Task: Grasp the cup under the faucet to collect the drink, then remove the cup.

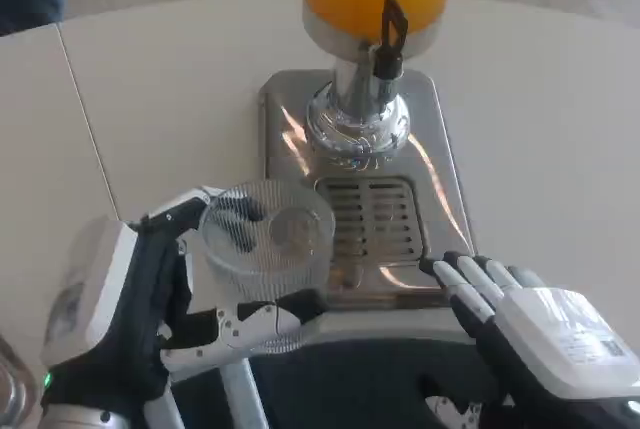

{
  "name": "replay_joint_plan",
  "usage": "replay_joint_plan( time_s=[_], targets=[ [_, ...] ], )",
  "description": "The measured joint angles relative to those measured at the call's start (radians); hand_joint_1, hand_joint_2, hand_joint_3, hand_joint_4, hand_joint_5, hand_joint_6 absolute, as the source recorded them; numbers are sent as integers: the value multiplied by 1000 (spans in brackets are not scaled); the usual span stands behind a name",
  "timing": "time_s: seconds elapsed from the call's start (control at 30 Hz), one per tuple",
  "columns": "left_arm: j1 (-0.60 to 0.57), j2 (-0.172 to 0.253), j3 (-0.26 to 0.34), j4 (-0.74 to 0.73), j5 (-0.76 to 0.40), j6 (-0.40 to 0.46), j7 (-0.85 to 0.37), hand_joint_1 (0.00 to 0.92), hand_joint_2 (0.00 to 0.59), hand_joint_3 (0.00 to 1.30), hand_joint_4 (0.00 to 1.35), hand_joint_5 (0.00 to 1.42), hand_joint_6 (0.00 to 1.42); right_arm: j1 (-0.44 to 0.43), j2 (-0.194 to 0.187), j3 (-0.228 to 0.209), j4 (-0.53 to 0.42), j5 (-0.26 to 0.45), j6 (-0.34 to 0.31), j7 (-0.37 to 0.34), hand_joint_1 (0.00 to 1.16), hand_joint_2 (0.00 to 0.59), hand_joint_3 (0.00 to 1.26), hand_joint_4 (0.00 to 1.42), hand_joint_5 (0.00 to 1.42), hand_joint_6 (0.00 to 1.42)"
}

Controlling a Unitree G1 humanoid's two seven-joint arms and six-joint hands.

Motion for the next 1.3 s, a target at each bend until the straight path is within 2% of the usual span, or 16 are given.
replay_joint_plan(
  time_s=[0.27,0.4,0.53,0.7,1.3],
  targets=[
    [-70,-30,-37,76,41,0,18,542,71,928,1166,1376,1424,-6,-2,-1,-5,4,6,12,561,458,43,0,0,0],
    [-164,-52,-63,179,79,3,53,542,71,928,1166,1376,1424,-27,-7,3,-4,24,5,26,561,458,43,0,0,0],
    [-254,-70,-88,305,104,6,114,542,71,928,1166,1376,1424,-41,-30,1,2,51,4,43,560,459,43,0,0,0],
    [-323,-86,-116,423,120,10,166,542,71,928,1166,1376,1424,-45,-44,1,3,63,5,54,559,460,48,0,0,0],
    [-571,-166,-199,734,125,30,360,542,72,928,1166,1376,1424,-46,-43,1,-12,68,35,118,547,467,54,0,0,0]
  ],
)
